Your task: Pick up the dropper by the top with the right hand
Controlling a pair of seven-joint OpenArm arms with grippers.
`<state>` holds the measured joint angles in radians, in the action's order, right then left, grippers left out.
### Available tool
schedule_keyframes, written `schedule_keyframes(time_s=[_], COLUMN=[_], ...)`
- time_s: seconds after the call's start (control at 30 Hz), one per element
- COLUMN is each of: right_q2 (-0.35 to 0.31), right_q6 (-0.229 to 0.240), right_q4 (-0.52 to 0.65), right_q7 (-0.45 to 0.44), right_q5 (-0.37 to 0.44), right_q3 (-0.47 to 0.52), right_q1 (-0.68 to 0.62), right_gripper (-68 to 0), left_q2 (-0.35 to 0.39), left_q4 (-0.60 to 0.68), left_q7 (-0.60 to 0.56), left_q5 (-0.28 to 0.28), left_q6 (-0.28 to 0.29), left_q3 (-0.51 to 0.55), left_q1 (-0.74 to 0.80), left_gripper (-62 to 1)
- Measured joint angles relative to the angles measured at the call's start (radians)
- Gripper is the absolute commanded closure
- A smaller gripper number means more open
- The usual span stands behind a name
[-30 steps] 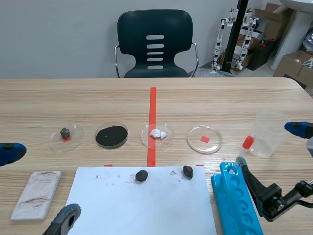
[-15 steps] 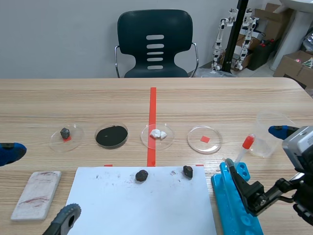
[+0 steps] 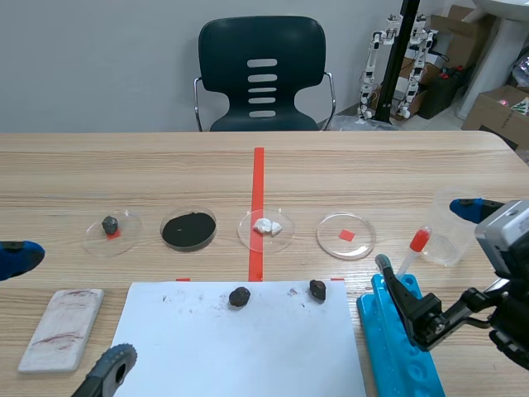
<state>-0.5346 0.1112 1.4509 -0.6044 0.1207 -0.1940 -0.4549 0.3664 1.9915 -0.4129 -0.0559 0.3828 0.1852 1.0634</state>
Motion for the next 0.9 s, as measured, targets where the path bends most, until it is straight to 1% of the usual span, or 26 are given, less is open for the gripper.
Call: schedule_keyframes(time_s=[0.07,0.17,0.23,0.5,0.63,0.87,0.9], right_q2=[0.0,0.0,0.0,0.0,0.0,0.0,0.0], right_q6=[0.0,0.0,0.0,0.0,0.0,0.0,0.0], right_q4=[0.0,0.0,0.0,0.0,0.0,0.0,0.0], right_q7=[0.0,0.0,0.0,0.0,0.0,0.0,0.0], right_q5=[0.0,0.0,0.0,0.0,0.0,0.0,0.0], right_q3=[0.0,0.0,0.0,0.0,0.0,0.0,0.0], right_q1=[0.0,0.0,0.0,0.0,0.0,0.0,0.0], right_gripper=[-62.6,-53.1,-49.8,-49.6,-43.3,-42.0,-39.8], left_q2=[0.0,0.0,0.0,0.0,0.0,0.0,0.0], left_q4=[0.0,0.0,0.0,0.0,0.0,0.0,0.0], left_q7=[0.0,0.0,0.0,0.0,0.0,0.0,0.0], left_q5=[0.0,0.0,0.0,0.0,0.0,0.0,0.0], left_q6=[0.0,0.0,0.0,0.0,0.0,0.0,0.0], left_q3=[0.0,0.0,0.0,0.0,0.0,0.0,0.0], left_q1=[0.0,0.0,0.0,0.0,0.0,0.0,0.0], left_gripper=[-62.3,-62.3,-62.3,-62.3,-62.3,-62.3,-62.3])
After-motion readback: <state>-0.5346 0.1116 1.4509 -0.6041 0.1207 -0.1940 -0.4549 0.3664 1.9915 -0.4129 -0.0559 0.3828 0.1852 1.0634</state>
